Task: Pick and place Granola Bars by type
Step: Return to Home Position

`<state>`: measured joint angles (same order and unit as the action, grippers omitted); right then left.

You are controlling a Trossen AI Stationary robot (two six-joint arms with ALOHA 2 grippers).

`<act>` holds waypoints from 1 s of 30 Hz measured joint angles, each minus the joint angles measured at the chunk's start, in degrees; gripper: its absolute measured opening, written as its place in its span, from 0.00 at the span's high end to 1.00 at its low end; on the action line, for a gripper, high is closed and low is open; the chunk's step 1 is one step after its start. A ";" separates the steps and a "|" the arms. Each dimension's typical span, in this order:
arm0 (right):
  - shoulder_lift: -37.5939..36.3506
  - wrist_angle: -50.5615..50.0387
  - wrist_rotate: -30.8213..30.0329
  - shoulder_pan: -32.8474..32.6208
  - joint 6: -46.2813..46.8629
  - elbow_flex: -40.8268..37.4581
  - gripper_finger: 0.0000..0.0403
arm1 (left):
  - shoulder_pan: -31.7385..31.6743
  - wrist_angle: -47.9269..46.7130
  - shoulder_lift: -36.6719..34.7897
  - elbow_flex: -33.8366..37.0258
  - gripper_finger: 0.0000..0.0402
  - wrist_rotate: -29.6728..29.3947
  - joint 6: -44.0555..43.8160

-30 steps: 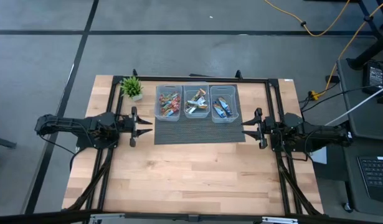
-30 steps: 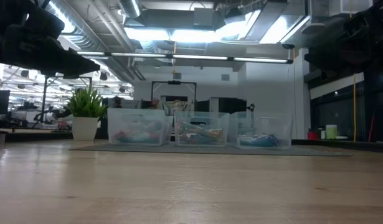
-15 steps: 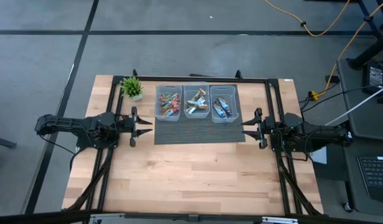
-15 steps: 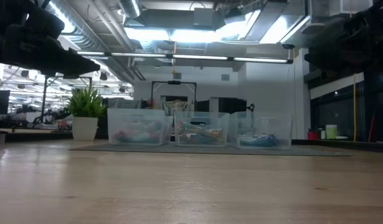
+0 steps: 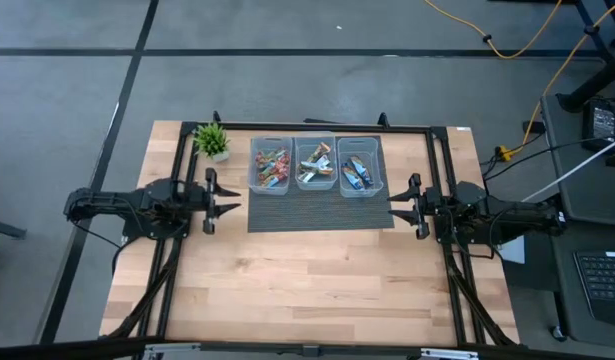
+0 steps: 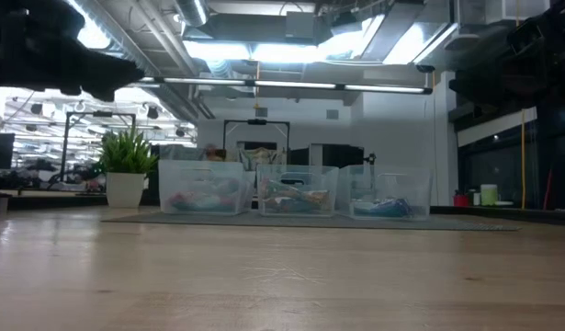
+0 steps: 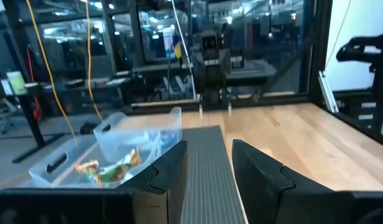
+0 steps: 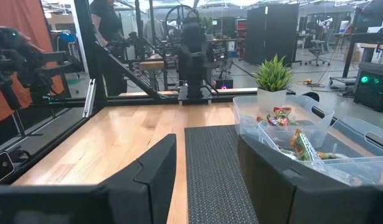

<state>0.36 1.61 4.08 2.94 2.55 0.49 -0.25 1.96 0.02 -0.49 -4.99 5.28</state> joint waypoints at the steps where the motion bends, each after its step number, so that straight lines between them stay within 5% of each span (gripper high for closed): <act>1: 0.00 0.00 0.00 0.02 0.00 0.00 0.57 | 0.00 -0.02 0.01 0.00 0.70 0.02 0.00; 30: 0.00 0.00 0.04 0.01 0.00 0.00 0.57 | 0.00 0.83 0.49 0.00 0.70 0.07 0.00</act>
<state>0.36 1.61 4.12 2.95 2.55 0.49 -0.25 2.79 0.51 -0.49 -4.93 5.28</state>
